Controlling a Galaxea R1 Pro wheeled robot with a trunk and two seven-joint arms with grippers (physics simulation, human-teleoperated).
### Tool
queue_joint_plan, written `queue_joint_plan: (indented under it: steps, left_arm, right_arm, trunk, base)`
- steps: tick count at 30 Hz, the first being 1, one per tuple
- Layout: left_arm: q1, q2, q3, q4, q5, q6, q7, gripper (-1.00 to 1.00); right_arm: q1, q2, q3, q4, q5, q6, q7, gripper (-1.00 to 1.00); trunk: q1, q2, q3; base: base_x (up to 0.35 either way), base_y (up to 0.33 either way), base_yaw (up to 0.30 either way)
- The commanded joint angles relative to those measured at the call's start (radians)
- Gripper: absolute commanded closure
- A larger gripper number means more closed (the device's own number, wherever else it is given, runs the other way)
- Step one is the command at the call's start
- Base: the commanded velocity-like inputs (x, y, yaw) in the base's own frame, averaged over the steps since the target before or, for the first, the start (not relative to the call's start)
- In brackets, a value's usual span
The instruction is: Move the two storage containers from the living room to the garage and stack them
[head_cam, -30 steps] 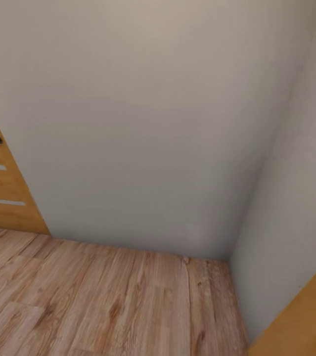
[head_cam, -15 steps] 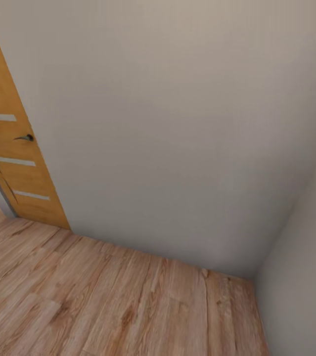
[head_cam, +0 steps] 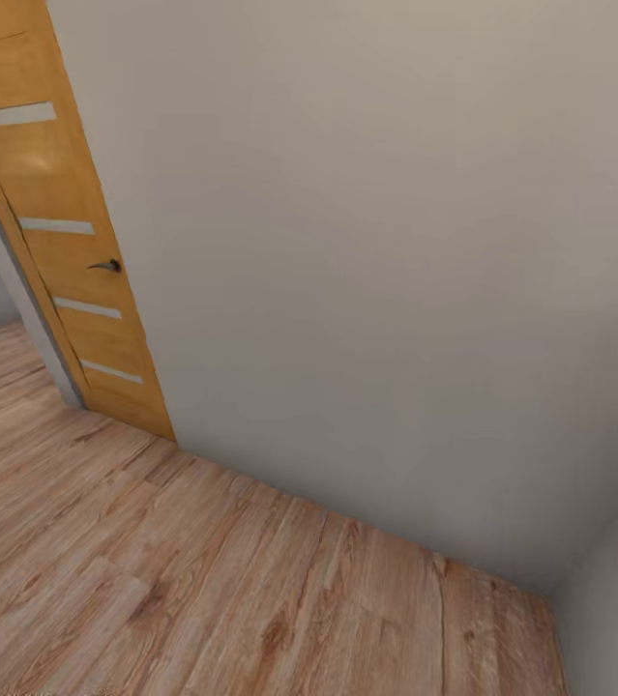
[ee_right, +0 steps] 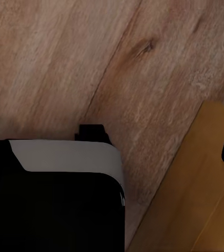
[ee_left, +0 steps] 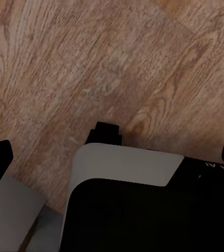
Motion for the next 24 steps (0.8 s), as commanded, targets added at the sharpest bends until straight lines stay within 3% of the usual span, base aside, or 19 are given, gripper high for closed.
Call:
queue_joint_plan:
  steps: [1,14,24]
  left_arm:
    - [-0.001,0.0,0.001,0.0,0.006,0.003,0.003,-1.0]
    - [-0.001,0.0,0.001,0.0,0.006,0.003,0.003,-1.0]
    - [-0.001,0.0,0.001,0.0,0.006,0.003,0.003,-1.0]
  right_arm:
    - [-0.001,0.001,0.008,0.003,-0.01,-0.006,0.0,-1.0]
    - [-0.001,0.001,0.008,0.003,-0.01,-0.006,0.0,-1.0]
    - [-0.001,0.001,0.009,0.003,-0.01,-0.006,0.0,-1.0]
  trunk:
    - [0.0,0.0,-0.001]
    - [0.0,0.0,-0.001]
    - [0.0,0.0,-0.001]
  base:
    - [0.17,0.0,0.269]
    - [0.167,0.0,0.269]
    - [0.309,0.0,0.269]
